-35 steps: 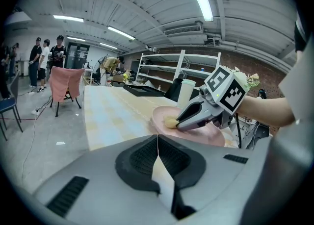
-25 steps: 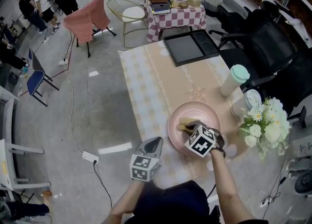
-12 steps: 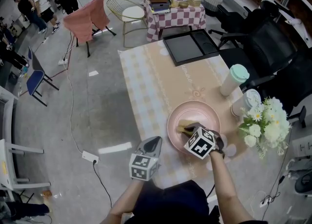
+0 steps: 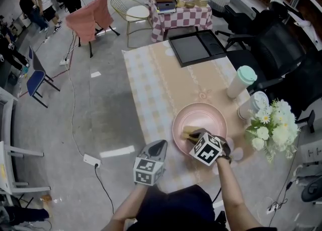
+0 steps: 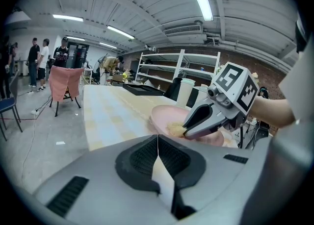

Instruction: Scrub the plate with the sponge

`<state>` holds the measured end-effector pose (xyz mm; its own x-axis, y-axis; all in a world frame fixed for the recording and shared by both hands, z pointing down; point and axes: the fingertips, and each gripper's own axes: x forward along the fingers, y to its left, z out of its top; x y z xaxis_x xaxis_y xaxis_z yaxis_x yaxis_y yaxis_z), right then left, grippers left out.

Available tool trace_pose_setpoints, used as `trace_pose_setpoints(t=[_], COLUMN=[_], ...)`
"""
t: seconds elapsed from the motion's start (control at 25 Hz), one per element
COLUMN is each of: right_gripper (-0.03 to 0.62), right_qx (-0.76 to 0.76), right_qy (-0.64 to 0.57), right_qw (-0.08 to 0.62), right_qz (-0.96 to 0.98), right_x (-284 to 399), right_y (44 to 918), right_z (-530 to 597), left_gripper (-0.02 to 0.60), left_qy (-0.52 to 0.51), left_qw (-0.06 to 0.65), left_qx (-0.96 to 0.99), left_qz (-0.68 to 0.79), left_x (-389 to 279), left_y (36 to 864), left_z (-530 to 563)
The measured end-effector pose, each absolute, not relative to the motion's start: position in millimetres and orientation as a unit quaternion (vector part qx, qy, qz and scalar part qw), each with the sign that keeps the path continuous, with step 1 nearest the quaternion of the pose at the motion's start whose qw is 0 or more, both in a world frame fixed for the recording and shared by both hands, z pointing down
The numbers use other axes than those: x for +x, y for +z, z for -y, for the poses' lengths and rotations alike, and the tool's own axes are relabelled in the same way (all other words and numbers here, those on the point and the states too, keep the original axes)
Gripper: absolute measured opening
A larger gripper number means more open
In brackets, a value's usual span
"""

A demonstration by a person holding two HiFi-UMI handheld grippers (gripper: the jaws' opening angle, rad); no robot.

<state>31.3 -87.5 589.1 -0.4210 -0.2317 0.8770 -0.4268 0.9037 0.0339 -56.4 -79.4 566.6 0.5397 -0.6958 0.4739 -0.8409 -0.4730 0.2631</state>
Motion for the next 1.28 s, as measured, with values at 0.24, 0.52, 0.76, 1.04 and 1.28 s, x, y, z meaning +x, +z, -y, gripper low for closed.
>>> trace_pose_setpoints(t=[0.24, 0.52, 0.76, 1.04, 1.28], right_gripper=[0.054, 0.054, 0.054, 0.054, 0.054], right_qx=[0.196, 0.179, 0.175, 0.167, 0.169], right_qy=[0.107, 0.120, 0.132, 0.155, 0.203], right_qw=[0.500, 0.494, 0.490, 0.483, 0.465], right_qz=[0.837, 0.842, 0.844, 0.846, 0.845], right_x=[29, 25, 22, 20, 22], right_y=[589, 589, 588, 589, 586], right_z=[78, 65, 56, 49, 45], left_gripper=[0.012, 0.012, 0.012, 0.012, 0.012], left_qy=[0.152, 0.153, 0.154, 0.157, 0.156], left_qw=[0.235, 0.234, 0.233, 0.231, 0.234], left_qx=[0.844, 0.845, 0.847, 0.848, 0.846], left_qz=[0.457, 0.456, 0.453, 0.451, 0.453], left_x=[-58, -55, -50, -45, -46], left_y=[564, 565, 562, 564, 563], left_z=[79, 80, 82, 83, 82])
